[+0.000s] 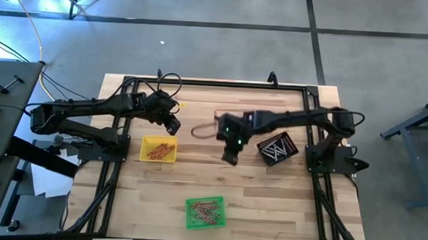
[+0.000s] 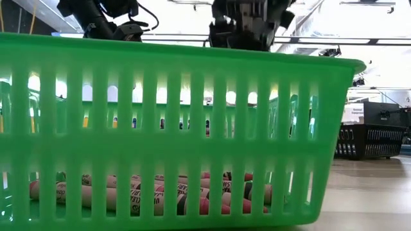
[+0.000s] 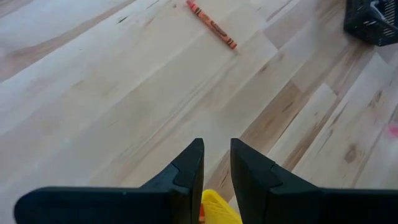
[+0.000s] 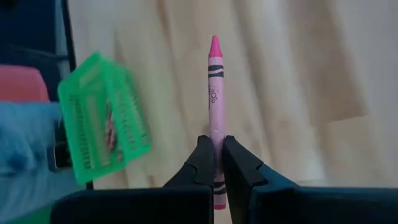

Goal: Sort crayons
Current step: Put the pink crayon into the green bin

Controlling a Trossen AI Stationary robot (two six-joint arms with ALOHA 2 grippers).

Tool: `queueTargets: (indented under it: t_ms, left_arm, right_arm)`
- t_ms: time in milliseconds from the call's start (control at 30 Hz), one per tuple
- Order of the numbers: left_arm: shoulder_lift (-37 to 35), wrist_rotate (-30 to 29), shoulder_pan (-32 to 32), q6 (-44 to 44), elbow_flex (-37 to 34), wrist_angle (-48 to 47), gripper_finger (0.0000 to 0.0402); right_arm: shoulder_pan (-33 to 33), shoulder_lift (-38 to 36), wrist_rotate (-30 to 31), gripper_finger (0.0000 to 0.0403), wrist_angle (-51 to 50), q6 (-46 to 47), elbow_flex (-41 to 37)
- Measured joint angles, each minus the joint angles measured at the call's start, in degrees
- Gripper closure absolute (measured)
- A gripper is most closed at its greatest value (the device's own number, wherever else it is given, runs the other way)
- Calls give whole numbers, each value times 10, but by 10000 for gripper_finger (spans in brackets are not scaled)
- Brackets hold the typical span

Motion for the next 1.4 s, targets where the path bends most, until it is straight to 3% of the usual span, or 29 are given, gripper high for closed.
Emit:
queueTargets:
  t_ms: [433, 767, 1000, 1167, 1400]
  left_arm:
    - [0, 0, 0, -11, 0, 2, 337]
    - [0, 0, -31, -51, 0, 3, 337]
    - [0, 42, -94, -51, 0, -5, 337]
    - [0, 44, -155, -50, 0, -18, 337]
    - [0, 23, -214, -56, 0, -19, 337]
  right_arm:
    - [184, 5, 175, 399, 74, 94, 1]
    - [281, 17, 305, 399, 188, 279, 1]
    - [325, 84, 345, 399, 367, 384, 2]
    - [349, 108, 401, 399, 355, 481, 2]
    - [364, 132, 396, 398, 317, 613, 2]
